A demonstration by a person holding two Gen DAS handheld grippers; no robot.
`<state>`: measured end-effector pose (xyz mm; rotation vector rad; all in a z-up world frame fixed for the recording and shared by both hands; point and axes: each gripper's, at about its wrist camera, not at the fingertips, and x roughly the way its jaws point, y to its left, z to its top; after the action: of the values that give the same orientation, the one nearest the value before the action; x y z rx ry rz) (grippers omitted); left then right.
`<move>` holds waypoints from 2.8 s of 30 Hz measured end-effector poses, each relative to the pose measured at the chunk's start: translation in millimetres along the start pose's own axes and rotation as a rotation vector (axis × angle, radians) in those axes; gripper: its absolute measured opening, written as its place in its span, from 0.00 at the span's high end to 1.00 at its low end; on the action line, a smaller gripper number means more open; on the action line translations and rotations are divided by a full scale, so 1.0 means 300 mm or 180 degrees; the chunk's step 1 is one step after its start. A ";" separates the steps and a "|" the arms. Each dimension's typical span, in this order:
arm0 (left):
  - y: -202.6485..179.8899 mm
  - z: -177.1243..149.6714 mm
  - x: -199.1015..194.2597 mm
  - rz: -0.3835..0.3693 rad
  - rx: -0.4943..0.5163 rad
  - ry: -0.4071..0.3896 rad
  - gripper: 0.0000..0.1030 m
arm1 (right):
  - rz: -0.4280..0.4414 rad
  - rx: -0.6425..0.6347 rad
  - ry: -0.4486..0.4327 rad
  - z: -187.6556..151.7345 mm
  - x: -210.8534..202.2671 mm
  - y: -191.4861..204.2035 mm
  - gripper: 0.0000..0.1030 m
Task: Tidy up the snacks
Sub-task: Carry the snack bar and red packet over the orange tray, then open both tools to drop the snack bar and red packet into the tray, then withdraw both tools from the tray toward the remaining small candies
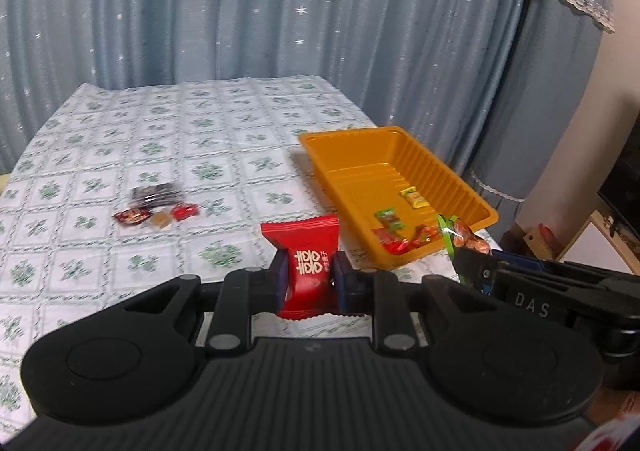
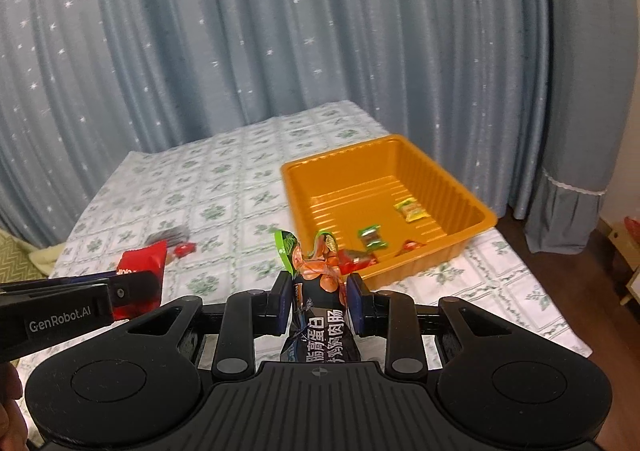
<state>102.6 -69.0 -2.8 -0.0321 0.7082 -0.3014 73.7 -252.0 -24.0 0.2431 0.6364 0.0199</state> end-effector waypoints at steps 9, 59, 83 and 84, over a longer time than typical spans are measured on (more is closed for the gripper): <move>-0.098 0.057 0.102 -0.0169 0.0125 0.0041 0.80 | -0.0151 0.0150 -0.0019 0.042 0.032 -0.114 0.71; -0.072 0.206 0.550 -0.0246 0.0074 0.0260 0.79 | -0.0143 0.0286 0.0125 0.240 0.418 -0.312 0.71; 0.056 0.061 0.212 0.0073 -0.0207 0.0119 0.40 | 0.0072 0.0394 -0.0008 0.186 0.180 -0.186 0.48; 0.061 0.052 0.189 0.0092 -0.0212 0.0115 0.40 | 0.0080 0.0395 -0.0009 0.175 0.164 -0.171 0.47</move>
<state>158.2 -68.8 -29.2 -0.0799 0.7540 -0.2512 141.4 -308.8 -24.0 0.3711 0.6326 0.0042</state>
